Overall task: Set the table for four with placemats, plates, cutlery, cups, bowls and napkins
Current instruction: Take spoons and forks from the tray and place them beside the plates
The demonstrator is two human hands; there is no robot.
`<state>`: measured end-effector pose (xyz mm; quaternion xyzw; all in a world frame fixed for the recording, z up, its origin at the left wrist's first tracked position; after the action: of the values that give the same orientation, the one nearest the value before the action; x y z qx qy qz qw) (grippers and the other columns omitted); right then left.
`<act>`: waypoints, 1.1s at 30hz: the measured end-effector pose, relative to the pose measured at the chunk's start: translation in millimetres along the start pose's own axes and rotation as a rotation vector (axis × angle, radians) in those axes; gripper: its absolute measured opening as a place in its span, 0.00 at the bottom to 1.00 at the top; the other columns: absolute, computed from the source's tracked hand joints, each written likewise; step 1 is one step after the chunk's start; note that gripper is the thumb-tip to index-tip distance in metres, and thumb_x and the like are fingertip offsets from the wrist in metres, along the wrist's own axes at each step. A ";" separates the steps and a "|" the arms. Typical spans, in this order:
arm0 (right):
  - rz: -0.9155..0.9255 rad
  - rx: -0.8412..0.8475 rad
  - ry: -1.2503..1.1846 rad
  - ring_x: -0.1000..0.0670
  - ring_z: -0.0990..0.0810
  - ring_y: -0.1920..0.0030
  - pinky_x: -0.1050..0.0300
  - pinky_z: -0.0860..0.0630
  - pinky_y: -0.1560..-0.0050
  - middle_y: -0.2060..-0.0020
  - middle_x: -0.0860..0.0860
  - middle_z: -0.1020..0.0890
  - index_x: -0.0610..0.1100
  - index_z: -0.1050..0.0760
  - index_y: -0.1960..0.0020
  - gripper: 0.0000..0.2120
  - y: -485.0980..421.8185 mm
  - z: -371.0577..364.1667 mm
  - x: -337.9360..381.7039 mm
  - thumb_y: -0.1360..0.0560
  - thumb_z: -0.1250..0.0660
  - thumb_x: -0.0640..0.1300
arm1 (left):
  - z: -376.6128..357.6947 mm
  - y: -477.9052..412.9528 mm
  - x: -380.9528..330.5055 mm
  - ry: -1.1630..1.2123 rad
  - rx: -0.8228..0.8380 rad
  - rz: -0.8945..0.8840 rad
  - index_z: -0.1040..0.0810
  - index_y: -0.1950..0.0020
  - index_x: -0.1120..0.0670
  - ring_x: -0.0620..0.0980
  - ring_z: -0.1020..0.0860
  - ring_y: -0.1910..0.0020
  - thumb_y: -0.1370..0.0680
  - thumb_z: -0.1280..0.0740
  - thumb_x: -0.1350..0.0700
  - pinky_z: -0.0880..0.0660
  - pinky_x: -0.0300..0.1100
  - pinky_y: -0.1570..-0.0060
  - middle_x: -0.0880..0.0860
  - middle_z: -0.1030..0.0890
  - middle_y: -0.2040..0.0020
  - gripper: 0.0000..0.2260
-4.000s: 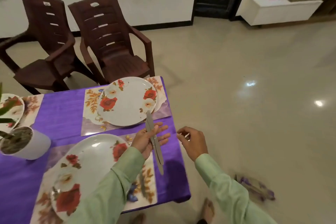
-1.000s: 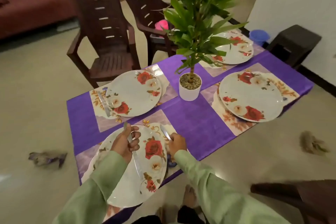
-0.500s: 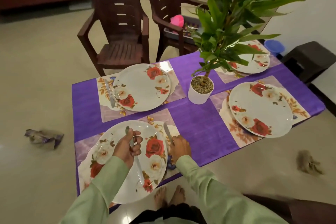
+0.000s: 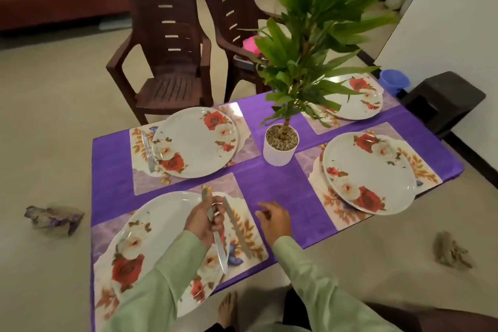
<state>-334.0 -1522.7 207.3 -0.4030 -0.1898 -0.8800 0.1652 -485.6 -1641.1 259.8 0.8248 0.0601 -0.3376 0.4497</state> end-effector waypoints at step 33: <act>-0.214 -0.223 -0.193 0.49 0.23 0.60 0.51 0.28 0.53 0.65 0.54 0.23 0.50 0.30 0.62 0.11 -170.2 388.7 -164.5 0.20 0.39 0.42 | -429.6 -104.8 79.2 -0.274 0.294 -0.159 0.25 0.36 0.55 0.54 0.18 0.43 0.17 0.43 0.45 0.26 0.48 0.40 0.55 0.17 0.41 0.18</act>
<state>-56.1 -1169.9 280.6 -0.4791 -0.1479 -0.8652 0.0060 -251.2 -1259.6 295.9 0.8206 0.0132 -0.4861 0.3003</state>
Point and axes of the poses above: each hand's wrist, its own y-axis away from the middle knuckle, its own z-axis out of the back of the hand, x = y × z, the point moved 5 cm from there along -y, towards the middle knuckle
